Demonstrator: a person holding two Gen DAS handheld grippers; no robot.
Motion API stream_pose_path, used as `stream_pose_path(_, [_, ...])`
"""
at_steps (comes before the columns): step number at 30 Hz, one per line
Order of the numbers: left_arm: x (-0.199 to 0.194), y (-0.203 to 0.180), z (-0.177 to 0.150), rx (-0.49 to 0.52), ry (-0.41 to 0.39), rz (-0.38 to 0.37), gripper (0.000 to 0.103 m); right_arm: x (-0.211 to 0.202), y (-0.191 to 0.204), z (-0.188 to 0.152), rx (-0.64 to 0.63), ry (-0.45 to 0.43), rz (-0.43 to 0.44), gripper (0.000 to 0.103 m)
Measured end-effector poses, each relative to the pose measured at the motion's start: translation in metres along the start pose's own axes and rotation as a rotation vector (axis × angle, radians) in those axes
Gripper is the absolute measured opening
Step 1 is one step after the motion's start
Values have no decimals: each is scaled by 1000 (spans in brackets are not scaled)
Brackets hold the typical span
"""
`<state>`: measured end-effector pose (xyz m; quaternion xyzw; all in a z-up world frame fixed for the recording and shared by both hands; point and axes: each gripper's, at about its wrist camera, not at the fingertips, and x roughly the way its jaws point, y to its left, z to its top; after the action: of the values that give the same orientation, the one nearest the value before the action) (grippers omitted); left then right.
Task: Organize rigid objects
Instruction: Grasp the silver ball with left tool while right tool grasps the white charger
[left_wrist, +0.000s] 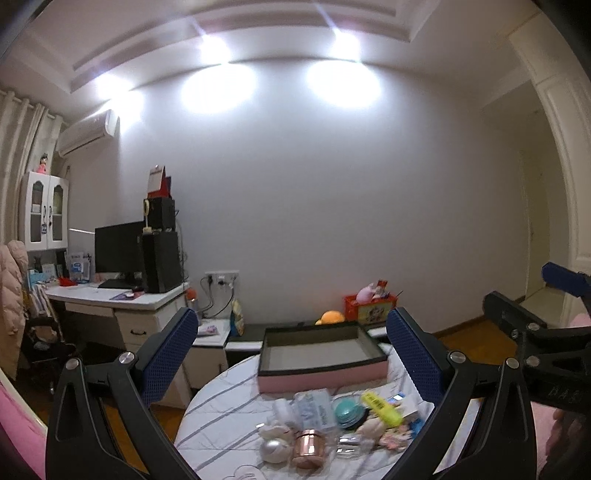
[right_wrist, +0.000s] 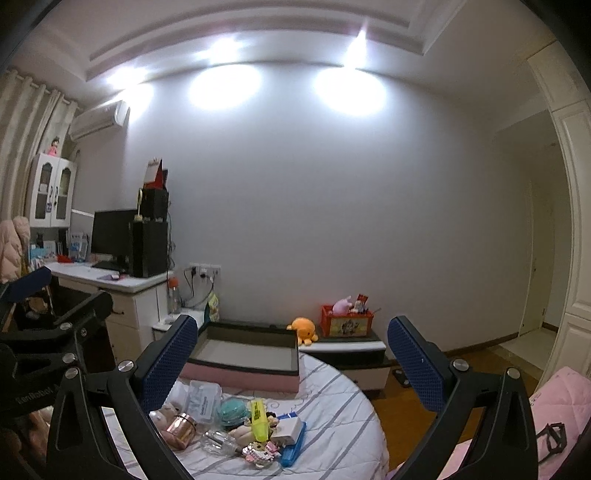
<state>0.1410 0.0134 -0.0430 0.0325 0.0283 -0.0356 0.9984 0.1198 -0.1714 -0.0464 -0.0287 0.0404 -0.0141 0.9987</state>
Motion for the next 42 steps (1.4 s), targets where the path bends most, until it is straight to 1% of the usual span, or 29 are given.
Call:
stream_pose_path(3, [23, 10, -17, -5, 61, 19, 103, 22, -2, -13, 8, 34, -4, 103])
stream_pose_path(5, [41, 19, -34, 0, 112, 25, 103, 41, -2, -27, -4, 75, -7, 103])
stream_pose_path(7, [63, 28, -55, 5, 194, 49, 103, 64, -3, -48, -7, 148, -11, 103])
stream_pose_path(10, [87, 38, -84, 10, 282, 44, 103, 89, -8, -76, 19, 235, 9, 103])
stream_pose_path(12, [104, 47, -105, 21, 353, 57, 103, 100, -11, -90, 32, 279, 19, 103])
stream_pose_path(14, [116, 56, -121, 15, 402, 77, 103, 109, -12, -102, 35, 320, 22, 103])
stream_pose_path(16, [129, 63, -137, 4, 463, 69, 103, 119, -13, -114, 32, 360, 21, 103])
stream_pose_path(17, [139, 64, -147, 1, 508, 58, 103, 122, -13, -118, 30, 372, 24, 103])
stream_pose_path(21, [158, 57, -174, 12, 599, 26, 103, 133, -14, -132, 23, 428, 27, 103])
stream_pose_path(24, [165, 53, -181, -16, 607, -23, 103, 139, -16, -139, 14, 457, 32, 103])
stream_pose_path(28, [179, 46, -187, -18, 639, -31, 103, 148, -21, -143, 21, 479, 33, 103])
stream_pose_path(31, [185, 47, -193, -53, 667, -64, 103, 153, -24, -145, 24, 486, 38, 103])
stream_pose_path(33, [190, 48, -200, -73, 710, -82, 103, 157, -27, -148, 26, 499, 41, 103])
stream_pose_path(35, [200, 49, -211, -86, 811, -70, 103, 161, -29, -150, 35, 509, 49, 103])
stream_pose_path(36, [201, 49, -211, -83, 810, -59, 103, 163, -30, -151, 40, 514, 52, 103])
stream_pose_path(38, [198, 48, -207, -75, 769, -32, 100, 167, -32, -153, 47, 525, 58, 103])
stream_pose_path(39, [197, 49, -206, -81, 764, -37, 99, 168, -32, -154, 49, 526, 66, 103])
stream_pose_path(40, [197, 50, -207, -89, 763, -49, 92, 170, -32, -155, 49, 531, 76, 103])
stream_pose_path(41, [197, 51, -207, -94, 762, -61, 78, 172, -32, -157, 46, 541, 77, 103])
stream_pose_path(42, [196, 52, -207, -94, 756, -63, 71, 175, -31, -159, 45, 552, 78, 103])
